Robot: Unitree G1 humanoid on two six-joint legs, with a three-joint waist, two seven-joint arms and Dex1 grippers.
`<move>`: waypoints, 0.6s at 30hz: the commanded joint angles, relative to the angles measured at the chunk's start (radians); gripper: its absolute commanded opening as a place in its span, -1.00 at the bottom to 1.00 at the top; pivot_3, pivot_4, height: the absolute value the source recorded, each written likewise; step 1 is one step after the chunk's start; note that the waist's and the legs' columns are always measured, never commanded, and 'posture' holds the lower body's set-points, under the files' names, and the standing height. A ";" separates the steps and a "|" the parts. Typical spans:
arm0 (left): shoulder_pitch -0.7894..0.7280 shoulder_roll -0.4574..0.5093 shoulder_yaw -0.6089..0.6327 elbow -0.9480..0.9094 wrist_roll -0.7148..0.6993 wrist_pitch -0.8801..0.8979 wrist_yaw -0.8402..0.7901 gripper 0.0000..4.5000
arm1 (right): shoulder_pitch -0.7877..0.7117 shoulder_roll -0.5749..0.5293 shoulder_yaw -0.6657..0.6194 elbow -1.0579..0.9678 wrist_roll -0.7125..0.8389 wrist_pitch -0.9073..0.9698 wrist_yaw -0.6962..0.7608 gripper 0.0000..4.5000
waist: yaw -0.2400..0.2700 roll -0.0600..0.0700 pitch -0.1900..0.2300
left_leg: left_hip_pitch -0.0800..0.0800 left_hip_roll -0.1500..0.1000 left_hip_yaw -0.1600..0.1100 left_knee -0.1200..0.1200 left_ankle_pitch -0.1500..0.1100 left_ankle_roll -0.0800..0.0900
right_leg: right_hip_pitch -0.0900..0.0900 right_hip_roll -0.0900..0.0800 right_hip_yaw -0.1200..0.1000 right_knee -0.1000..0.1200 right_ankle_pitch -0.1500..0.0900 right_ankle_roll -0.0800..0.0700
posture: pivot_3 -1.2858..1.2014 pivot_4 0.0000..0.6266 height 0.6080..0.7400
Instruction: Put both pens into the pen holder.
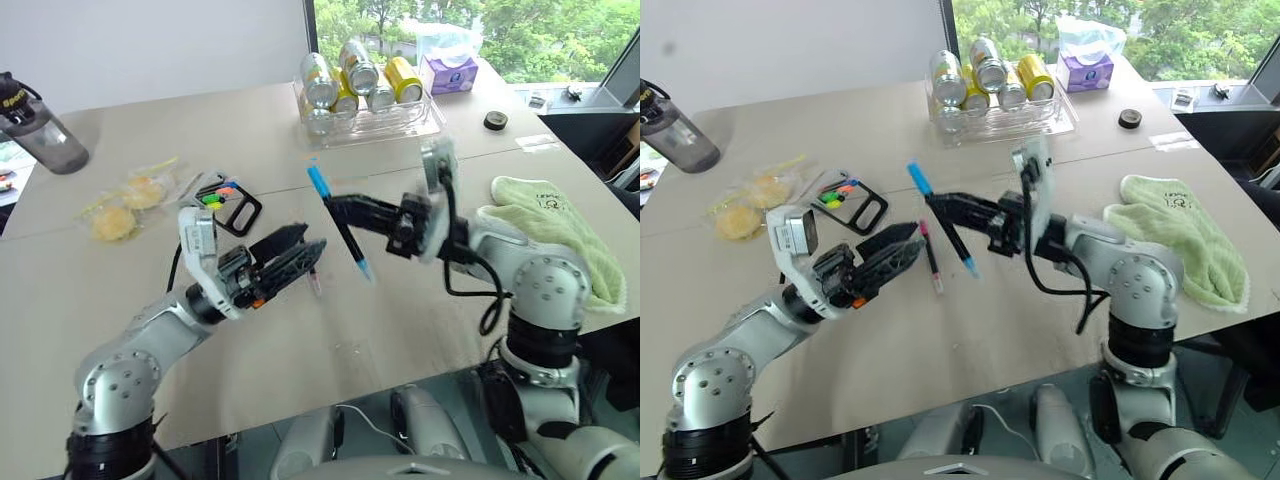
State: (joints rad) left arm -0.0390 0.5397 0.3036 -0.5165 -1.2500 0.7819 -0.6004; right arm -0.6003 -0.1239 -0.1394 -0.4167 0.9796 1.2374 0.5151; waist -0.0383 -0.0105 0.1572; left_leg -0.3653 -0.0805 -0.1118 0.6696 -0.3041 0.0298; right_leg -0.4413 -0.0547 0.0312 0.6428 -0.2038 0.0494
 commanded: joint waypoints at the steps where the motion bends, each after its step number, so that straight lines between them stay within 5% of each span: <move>1: -0.003 0.048 -0.007 -0.050 -0.023 0.010 -0.051 1.00 | -0.002 -0.025 0.013 -0.033 0.078 -0.007 0.029 -0.97 | 0.000 0.000 0.000 | 0.000 0.000 0.000 0.000 0.000 0.000 | 0.000 0.000 0.000 0.000 0.000 0.000 | 0.03 -0.52 0.99; 15: -0.074 0.087 -0.073 -0.060 -0.089 0.036 -0.067 1.00 | -0.016 -0.068 0.063 0.001 0.230 -0.010 -0.016 -0.97 | 0.001 0.000 0.000 | 0.000 0.000 0.000 0.000 0.000 0.000 | 0.000 0.000 0.000 0.000 0.000 0.000 | 0.03 -0.52 0.99; 18: -0.076 0.089 -0.077 -0.053 -0.098 0.040 -0.067 0.68 | -0.017 -0.073 0.068 0.004 0.245 -0.018 -0.028 -1.00 | 0.001 0.000 0.000 | 0.000 0.000 0.000 0.000 0.000 0.000 | 0.000 0.000 0.000 0.000 0.000 0.000 | 0.03 -0.52 0.99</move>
State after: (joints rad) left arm -0.1082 0.6184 0.2253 -0.5393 -1.3232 0.8230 -0.6560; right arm -0.6043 -0.1933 -0.0733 -0.3929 1.1862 1.2389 0.4917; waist -0.0377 -0.0101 0.1573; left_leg -0.3651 -0.0803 -0.1118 0.6694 -0.3040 0.0296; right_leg -0.4415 -0.0549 0.0313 0.6433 -0.2038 0.0494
